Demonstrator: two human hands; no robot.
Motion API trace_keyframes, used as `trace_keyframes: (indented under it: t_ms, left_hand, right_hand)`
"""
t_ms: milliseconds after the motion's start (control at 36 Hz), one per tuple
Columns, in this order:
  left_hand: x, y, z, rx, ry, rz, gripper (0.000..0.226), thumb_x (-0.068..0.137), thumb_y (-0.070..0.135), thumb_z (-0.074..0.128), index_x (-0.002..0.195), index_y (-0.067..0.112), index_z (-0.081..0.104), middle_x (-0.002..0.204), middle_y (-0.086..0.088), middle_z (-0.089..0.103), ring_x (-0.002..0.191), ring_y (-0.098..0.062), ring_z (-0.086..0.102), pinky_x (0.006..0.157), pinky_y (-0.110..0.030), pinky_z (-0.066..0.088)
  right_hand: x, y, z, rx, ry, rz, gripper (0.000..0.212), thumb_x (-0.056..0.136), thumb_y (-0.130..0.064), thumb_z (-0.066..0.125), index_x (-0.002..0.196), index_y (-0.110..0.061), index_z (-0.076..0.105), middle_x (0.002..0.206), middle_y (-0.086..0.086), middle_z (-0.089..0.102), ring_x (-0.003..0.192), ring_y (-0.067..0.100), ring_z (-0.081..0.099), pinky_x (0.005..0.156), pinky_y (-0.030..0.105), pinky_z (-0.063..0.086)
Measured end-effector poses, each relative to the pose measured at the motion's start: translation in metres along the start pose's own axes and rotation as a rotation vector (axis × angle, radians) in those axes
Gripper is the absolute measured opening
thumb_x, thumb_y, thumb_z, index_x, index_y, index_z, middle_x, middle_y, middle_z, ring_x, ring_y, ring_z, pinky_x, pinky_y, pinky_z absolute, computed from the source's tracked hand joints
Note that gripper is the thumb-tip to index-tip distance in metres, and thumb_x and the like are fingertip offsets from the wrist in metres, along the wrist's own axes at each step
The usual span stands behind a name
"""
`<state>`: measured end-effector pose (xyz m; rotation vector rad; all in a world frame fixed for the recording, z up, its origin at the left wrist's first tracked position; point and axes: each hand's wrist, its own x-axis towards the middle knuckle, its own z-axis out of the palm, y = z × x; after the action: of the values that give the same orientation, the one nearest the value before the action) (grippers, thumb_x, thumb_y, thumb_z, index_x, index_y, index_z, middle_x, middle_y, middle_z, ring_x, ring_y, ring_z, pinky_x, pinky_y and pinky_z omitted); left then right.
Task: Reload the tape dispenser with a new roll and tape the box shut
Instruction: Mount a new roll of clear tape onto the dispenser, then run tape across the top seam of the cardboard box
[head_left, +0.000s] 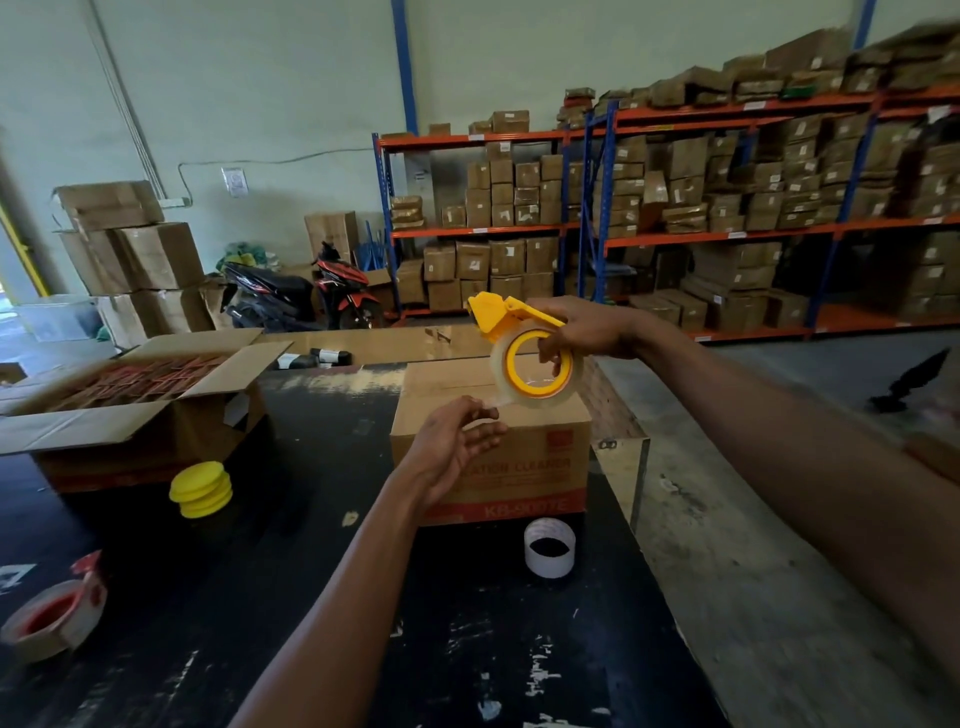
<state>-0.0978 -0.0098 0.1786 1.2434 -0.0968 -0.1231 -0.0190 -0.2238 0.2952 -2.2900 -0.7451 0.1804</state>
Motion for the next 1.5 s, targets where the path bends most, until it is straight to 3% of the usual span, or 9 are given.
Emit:
trace_keyframes:
  t_ms: [194, 389, 528, 667, 833, 1083, 1278, 1417, 1500]
  left_hand:
    - [0.001, 0.022, -0.005, 0.074, 0.076, 0.024, 0.018, 0.105, 0.006, 0.039, 0.090, 0.008, 0.050, 0.105, -0.016, 0.069, 0.083, -0.019, 0.081, 0.077, -0.029, 0.056]
    - [0.002, 0.043, -0.013, 0.201, 0.132, -0.042, 0.005, 0.104, 0.003, 0.046, 0.106, 0.004, 0.050, 0.113, -0.024, 0.074, 0.080, -0.016, 0.081, 0.066, -0.023, 0.061]
    - [0.004, 0.052, -0.014, 0.293, 0.170, -0.107, 0.031, 0.099, 0.012, 0.066, 0.126, 0.006, 0.052, 0.103, -0.013, 0.072, 0.084, -0.020, 0.077, 0.064, -0.029, 0.061]
    - [0.008, 0.056, -0.008, 0.443, 0.193, 0.017, 0.015, 0.097, 0.006, 0.067, 0.110, 0.010, 0.061, 0.115, -0.022, 0.072, 0.109, -0.031, 0.072, 0.093, -0.042, 0.061]
    - [0.014, 0.063, -0.008, 0.483, 0.181, 0.048, 0.026, 0.095, 0.001, 0.070, 0.120, -0.002, 0.062, 0.095, -0.020, 0.077, 0.081, -0.024, 0.079, 0.071, -0.029, 0.066]
    - [0.025, 0.080, -0.002, 0.542, 0.203, 0.003, 0.015, 0.096, 0.005, 0.069, 0.106, -0.006, 0.072, 0.085, -0.018, 0.079, 0.067, -0.015, 0.078, 0.066, -0.025, 0.065]
    - [0.033, 0.081, 0.006, 0.739, 0.270, 0.081, 0.007, 0.096, 0.006, 0.070, 0.096, -0.001, 0.069, 0.073, -0.013, 0.074, 0.061, -0.014, 0.073, 0.064, -0.026, 0.064]
    - [0.039, 0.075, 0.007, 0.860, 0.281, 0.178, 0.009, 0.091, 0.010, 0.077, 0.086, 0.004, 0.071, 0.077, -0.015, 0.076, 0.061, -0.013, 0.072, 0.063, -0.028, 0.062]
    - [0.043, 0.070, 0.005, 0.886, 0.246, 0.211, 0.010, 0.094, 0.013, 0.074, 0.086, 0.009, 0.069, 0.081, -0.010, 0.078, 0.075, -0.016, 0.076, 0.071, -0.033, 0.062]
  right_hand:
    - [-0.001, 0.002, 0.006, -0.006, -0.030, 0.049, 0.034, 0.090, -0.019, 0.079, 0.115, -0.026, 0.058, 0.119, 0.016, 0.065, 0.099, 0.026, 0.067, 0.092, 0.051, 0.058]
    - [-0.005, 0.012, 0.013, -0.073, -0.048, 0.101, 0.042, 0.087, -0.031, 0.083, 0.121, -0.027, 0.060, 0.114, 0.009, 0.068, 0.093, 0.023, 0.067, 0.088, 0.047, 0.058]
    - [-0.008, 0.005, 0.007, -0.053, -0.065, 0.109, 0.047, 0.084, -0.037, 0.085, 0.123, -0.028, 0.060, 0.118, 0.007, 0.071, 0.098, 0.024, 0.073, 0.088, 0.046, 0.061]
    - [-0.012, 0.003, 0.009, -0.078, -0.072, 0.087, 0.037, 0.086, -0.039, 0.082, 0.115, -0.038, 0.059, 0.107, -0.002, 0.074, 0.085, 0.011, 0.075, 0.070, 0.030, 0.053]
    - [-0.009, 0.013, 0.011, -0.136, -0.090, 0.092, 0.044, 0.083, -0.034, 0.087, 0.116, -0.041, 0.057, 0.112, 0.003, 0.075, 0.086, 0.012, 0.076, 0.070, 0.030, 0.057]
    - [-0.016, 0.025, 0.012, -0.195, -0.072, 0.091, 0.067, 0.085, -0.024, 0.084, 0.140, -0.032, 0.046, 0.126, -0.001, 0.063, 0.112, 0.020, 0.064, 0.091, 0.041, 0.058]
    - [-0.016, 0.032, 0.021, -0.402, -0.057, 0.084, 0.066, 0.082, -0.040, 0.085, 0.133, -0.044, 0.043, 0.122, -0.007, 0.059, 0.109, 0.020, 0.062, 0.087, 0.040, 0.053]
    - [-0.021, 0.034, 0.025, -0.542, 0.026, 0.046, 0.080, 0.086, -0.043, 0.082, 0.152, -0.031, 0.038, 0.133, -0.003, 0.049, 0.111, 0.015, 0.046, 0.089, 0.032, 0.036]
    - [-0.028, 0.032, 0.027, -0.577, 0.075, 0.005, 0.080, 0.087, -0.047, 0.079, 0.153, -0.026, 0.038, 0.141, 0.005, 0.056, 0.115, 0.022, 0.054, 0.087, 0.031, 0.036]
